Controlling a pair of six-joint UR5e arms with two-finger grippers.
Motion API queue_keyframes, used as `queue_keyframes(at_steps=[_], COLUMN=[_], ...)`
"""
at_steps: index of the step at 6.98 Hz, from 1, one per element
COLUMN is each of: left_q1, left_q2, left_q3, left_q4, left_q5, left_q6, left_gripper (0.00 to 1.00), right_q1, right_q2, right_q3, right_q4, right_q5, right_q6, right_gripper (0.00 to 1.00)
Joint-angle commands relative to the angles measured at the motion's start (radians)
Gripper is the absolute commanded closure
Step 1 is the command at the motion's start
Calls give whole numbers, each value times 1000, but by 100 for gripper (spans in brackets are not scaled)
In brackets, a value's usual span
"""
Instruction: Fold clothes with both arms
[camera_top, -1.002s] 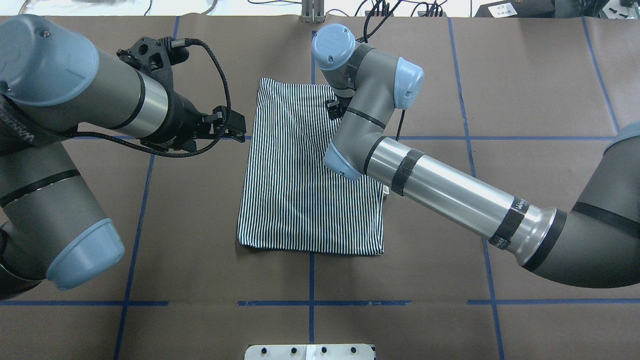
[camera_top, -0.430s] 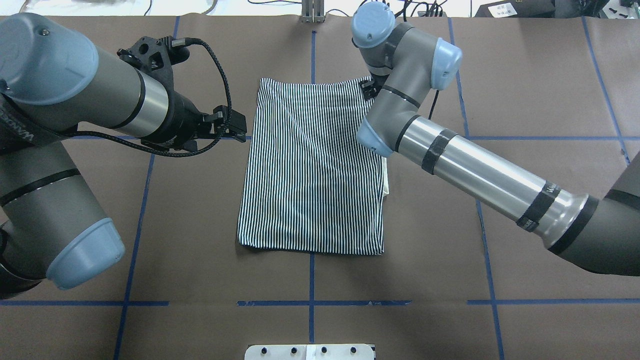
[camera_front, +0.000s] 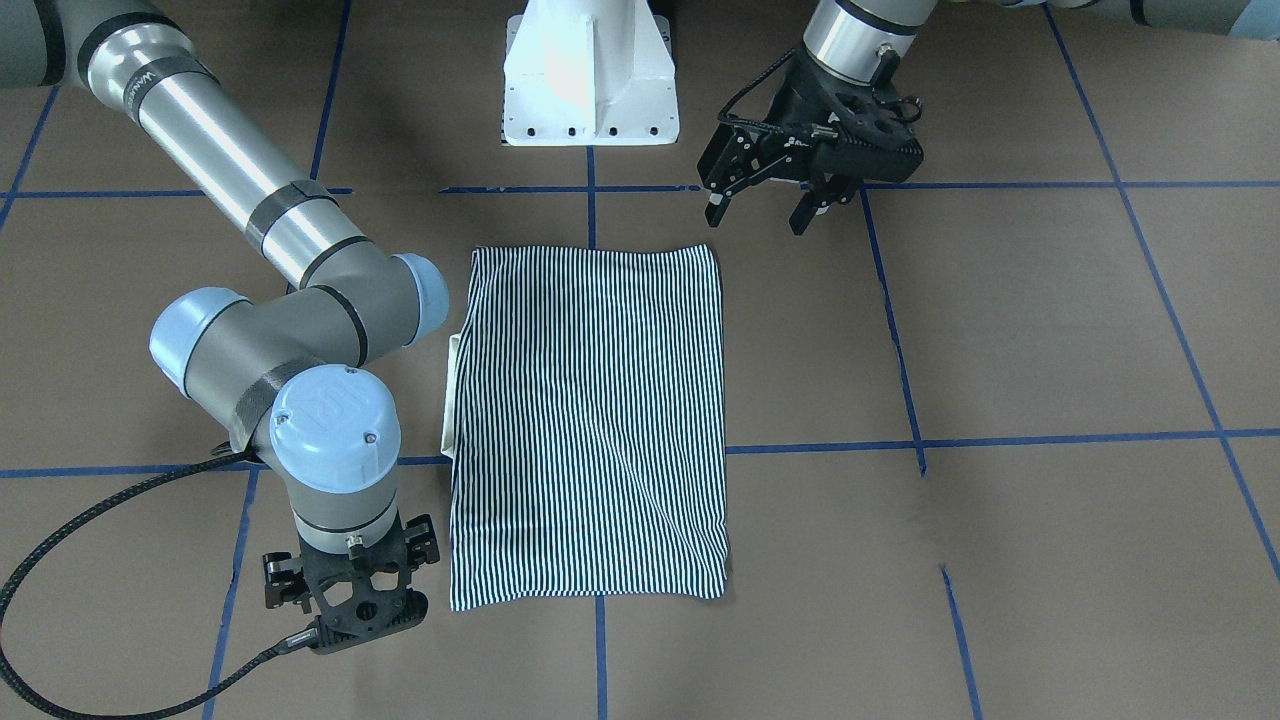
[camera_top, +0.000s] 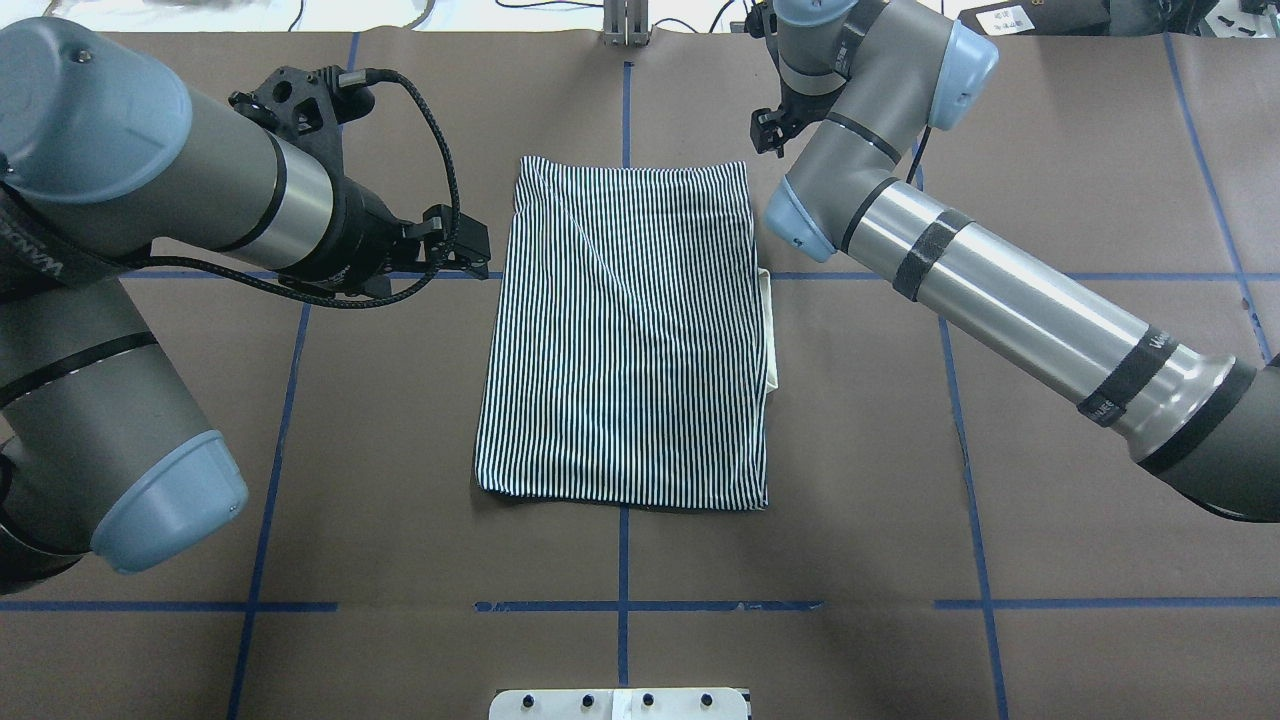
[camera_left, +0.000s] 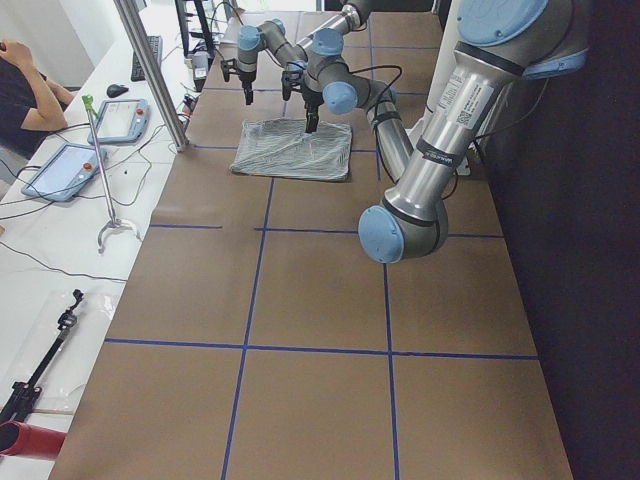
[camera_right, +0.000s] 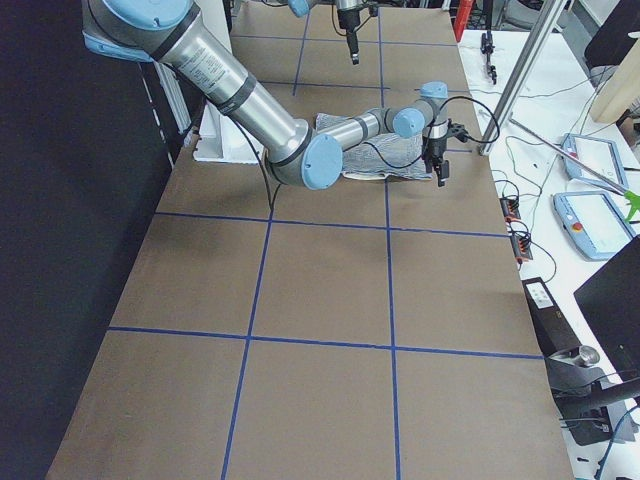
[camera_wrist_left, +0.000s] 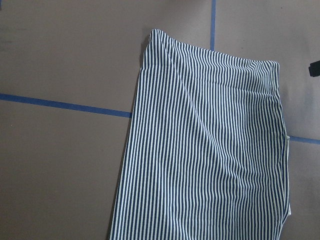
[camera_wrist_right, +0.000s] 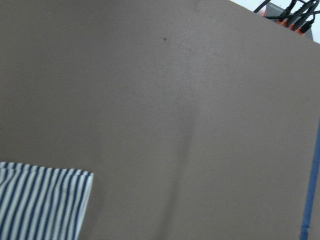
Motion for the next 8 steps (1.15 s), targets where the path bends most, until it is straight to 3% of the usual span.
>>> queue_keyframes(at_steps=[1,3,4,8], left_q1=[62,215,278,333], left_q2=[2,2,-1,-7], left_q3=[71,123,160,271], left_q4=[2,7,8,8], left_q5=[6,131,198,259], left_q6=[-87,-313,-387,-523], left_gripper=[0,0,0,6], right_q1=[1,-63,-95,-134], right_q2=[-94,-247,-266,-275], right_q3=[281,570,626,661], right_q4=[-138,-202,-202,-191], right_q5=[158,191,191,189], right_q6=[152,342,440,543], right_gripper=[0,0,0,0])
